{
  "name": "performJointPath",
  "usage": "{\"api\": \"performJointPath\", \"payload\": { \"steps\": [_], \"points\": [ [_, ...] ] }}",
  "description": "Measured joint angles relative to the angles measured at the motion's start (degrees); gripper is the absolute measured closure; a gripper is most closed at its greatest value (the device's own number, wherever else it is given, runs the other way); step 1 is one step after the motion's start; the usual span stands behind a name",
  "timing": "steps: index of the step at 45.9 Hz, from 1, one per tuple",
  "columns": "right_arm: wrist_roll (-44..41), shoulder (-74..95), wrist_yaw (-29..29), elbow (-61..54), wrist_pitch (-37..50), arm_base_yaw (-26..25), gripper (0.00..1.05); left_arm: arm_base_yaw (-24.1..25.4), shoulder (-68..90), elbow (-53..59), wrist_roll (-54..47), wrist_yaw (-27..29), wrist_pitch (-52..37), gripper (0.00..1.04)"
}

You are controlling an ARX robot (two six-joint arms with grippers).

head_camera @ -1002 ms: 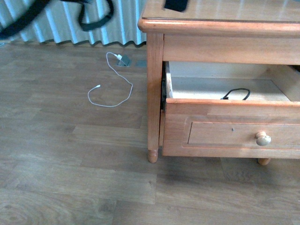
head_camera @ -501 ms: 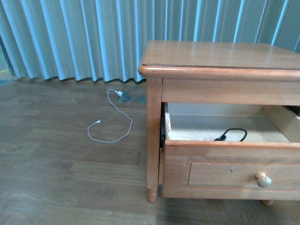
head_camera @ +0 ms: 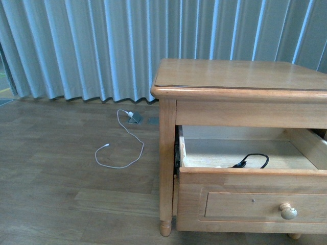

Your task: Put charger into drawer

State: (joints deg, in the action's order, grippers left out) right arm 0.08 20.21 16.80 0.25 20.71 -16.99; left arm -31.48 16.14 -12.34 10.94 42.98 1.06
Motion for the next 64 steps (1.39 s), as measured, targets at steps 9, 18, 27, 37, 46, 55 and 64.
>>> {"api": "performJointPath", "payload": {
  "steps": [9, 18, 27, 37, 46, 55, 64],
  "points": [
    [-0.02, -0.02, 0.04, 0.00, 0.00, 0.00, 0.08, 12.37, -7.61, 4.68, -8.70, -24.30, -1.95, 0.49],
    [-0.02, 0.00, 0.00, 0.00, 0.00, 0.00, 0.08, 20.59, -10.95, 7.34, -10.08, -32.54, -1.36, 0.93],
    [-0.02, -0.02, 0.00, 0.00, 0.00, 0.00, 0.08, 30.29, -12.79, 8.63, -10.49, -42.16, -0.72, 1.01],
    [-0.02, -0.02, -0.02, 0.00, 0.00, 0.00, 0.08, 31.19, -13.73, 9.77, -10.51, -42.84, -0.72, 1.01],
    [-0.02, -0.02, -0.02, 0.00, 0.00, 0.00, 0.08, 31.32, -15.96, 11.63, -10.54, -42.82, -0.79, 1.01],
    [-0.02, -0.02, -0.02, 0.00, 0.00, 0.00, 0.08, 31.32, -15.96, 11.63, -10.54, -42.82, -0.79, 1.01],
    [-5.40, 0.61, -3.63, 0.11, -4.39, 1.46, 0.08, 31.32, -15.96, 11.63, -10.51, -42.80, -0.79, 0.79]
  ]
}}
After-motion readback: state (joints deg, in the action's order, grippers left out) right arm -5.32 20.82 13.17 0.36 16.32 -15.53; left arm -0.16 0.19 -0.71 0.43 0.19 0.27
